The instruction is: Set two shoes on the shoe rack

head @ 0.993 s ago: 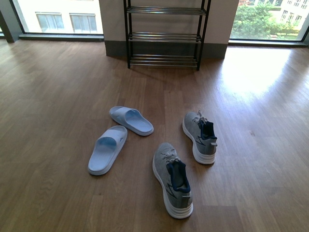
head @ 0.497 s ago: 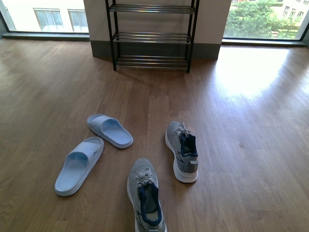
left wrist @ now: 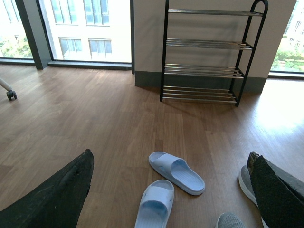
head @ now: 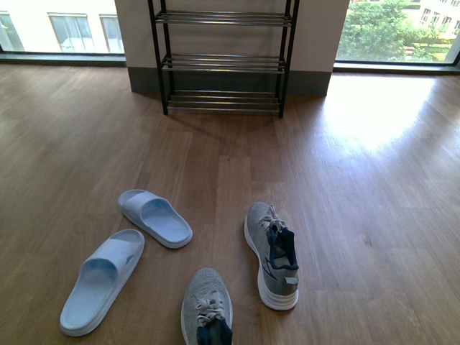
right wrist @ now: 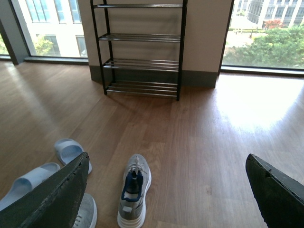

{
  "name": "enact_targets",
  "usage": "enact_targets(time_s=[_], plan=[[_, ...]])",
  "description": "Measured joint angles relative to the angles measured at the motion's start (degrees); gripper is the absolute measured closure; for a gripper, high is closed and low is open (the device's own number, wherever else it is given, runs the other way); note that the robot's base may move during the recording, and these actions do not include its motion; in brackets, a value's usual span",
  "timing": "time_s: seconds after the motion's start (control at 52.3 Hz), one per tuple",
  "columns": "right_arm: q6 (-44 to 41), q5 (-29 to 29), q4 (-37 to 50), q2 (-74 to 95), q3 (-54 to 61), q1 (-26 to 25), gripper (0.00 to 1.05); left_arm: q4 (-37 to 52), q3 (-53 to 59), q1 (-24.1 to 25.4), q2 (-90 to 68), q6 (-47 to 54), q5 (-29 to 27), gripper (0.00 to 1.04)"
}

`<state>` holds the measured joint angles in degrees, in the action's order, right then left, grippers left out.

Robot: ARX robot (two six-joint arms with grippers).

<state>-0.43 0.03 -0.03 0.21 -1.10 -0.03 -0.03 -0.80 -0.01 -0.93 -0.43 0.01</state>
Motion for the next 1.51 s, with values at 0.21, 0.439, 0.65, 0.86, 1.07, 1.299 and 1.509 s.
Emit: enact_targets(time_s=[0.21,0.439,0.65,0.86,1.07,1.299,1.509], plan=[[0.0,0.0,0.0,0.0,0.0,0.0,0.09,0.02,0.0,0.0,0.0,0.0,0.0,0.09],[0.0,0.0,0.0,0.0,0.0,0.0,0.09,0.02,0.0,0.02,0.0,0.0,0.0,0.09],[0.0,0.0,0.0,-0.02,0.0,0.0,0.09,0.02,0.0,0.0,0.0,0.0,0.0,0.09],[0.0,0.0,0.0,0.0,0.0,0.0,0.09,0.02,0.0,0.0,0.0,0.0,0.0,0.09],[0.02,0.0,0.02,-0.02,0.0,0.0,0.09,-12.0,-5.77,-8.66,-13.25,-23.41,-20.2,0.09],[0.0,0.0,0.0,0.0,0.0,0.0,0.09,10.78,-12.09,-11.91,-45.86,-57.51,-10.45,0.09],[0.0,0.0,0.0,0.0,0.0,0.0,0.09,9.31,-28.06,-9.9,-79.45,-58.8,-1.9,0.09]])
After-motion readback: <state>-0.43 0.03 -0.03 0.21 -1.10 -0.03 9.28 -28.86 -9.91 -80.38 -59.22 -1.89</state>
